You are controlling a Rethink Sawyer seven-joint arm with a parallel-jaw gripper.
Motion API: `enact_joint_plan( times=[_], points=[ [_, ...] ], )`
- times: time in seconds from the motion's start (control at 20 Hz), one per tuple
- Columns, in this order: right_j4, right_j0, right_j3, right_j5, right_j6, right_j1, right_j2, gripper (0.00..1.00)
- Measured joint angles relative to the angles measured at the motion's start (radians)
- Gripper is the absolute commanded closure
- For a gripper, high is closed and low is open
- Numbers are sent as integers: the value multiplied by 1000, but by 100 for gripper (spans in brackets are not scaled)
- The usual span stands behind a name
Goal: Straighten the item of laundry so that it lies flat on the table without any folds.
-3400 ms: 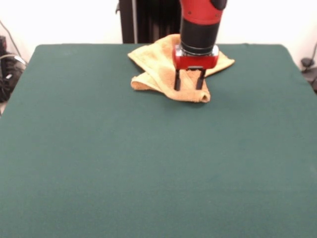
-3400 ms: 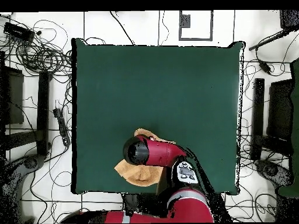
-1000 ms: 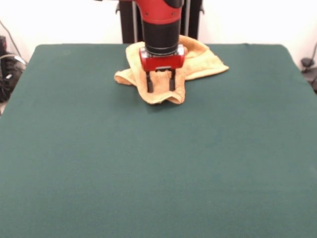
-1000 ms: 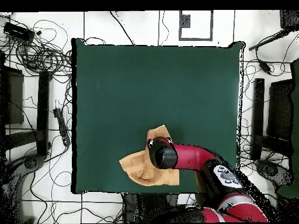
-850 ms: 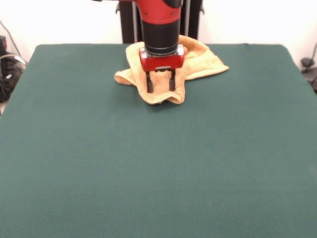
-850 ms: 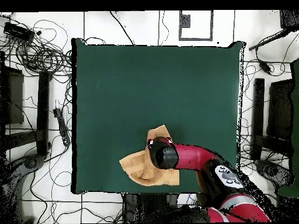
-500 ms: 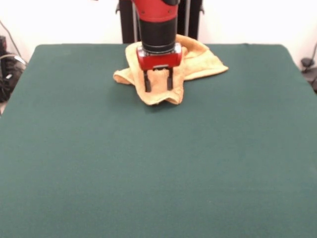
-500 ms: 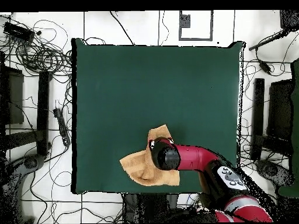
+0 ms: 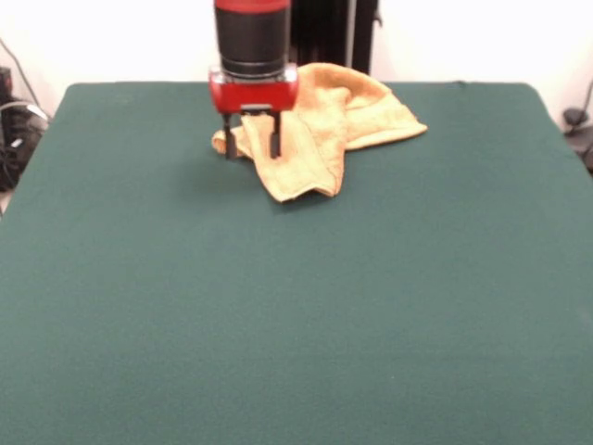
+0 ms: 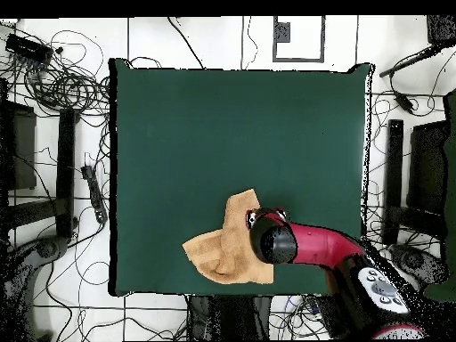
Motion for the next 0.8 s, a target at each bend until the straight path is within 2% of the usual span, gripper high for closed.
enact_joint_plan(
  times=[0.3, 0.8],
  points=[
    [-4, -35, 0, 2, 0, -45, -1, 0],
    [-5, -42, 1, 10, 0, -59, -1, 0]
  ],
)
